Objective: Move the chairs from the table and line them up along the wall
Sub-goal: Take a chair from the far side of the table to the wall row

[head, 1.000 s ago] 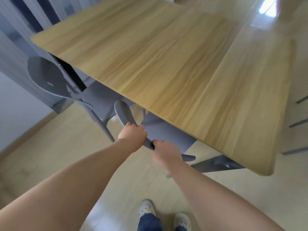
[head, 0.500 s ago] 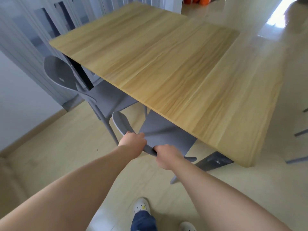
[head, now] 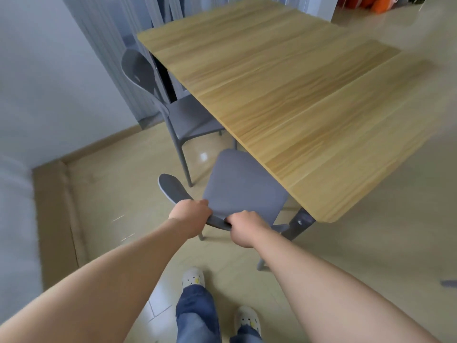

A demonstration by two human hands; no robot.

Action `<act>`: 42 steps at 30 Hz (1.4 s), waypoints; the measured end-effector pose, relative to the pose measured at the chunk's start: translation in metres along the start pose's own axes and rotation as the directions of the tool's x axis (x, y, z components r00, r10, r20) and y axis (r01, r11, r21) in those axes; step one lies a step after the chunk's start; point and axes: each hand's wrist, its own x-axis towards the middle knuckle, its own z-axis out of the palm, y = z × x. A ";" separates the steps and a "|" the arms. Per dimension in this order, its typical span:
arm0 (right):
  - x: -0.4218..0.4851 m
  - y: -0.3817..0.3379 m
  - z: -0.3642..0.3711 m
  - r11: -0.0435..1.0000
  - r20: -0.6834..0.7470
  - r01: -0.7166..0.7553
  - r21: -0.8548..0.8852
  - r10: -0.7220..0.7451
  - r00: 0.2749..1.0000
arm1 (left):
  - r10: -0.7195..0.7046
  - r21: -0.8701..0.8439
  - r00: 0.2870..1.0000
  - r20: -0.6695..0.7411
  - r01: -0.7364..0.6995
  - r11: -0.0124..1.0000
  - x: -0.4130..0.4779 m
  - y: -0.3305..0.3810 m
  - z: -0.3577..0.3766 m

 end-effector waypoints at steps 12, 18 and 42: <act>-0.051 0.005 0.024 0.982 -0.113 0.064 -0.180 -0.085 0.990 | -0.061 -0.038 0.998 0.014 0.061 0.997 -0.051 0.037 0.026; -0.069 -0.003 0.032 0.963 -0.080 0.061 -0.262 -0.085 0.993 | -0.025 -0.048 1.000 0.018 0.025 0.999 -0.069 0.044 0.040; -0.249 -0.021 0.168 0.930 -0.217 -0.367 -0.029 0.352 0.911 | 0.266 -0.071 0.957 -0.118 -0.275 0.959 -0.218 0.155 0.110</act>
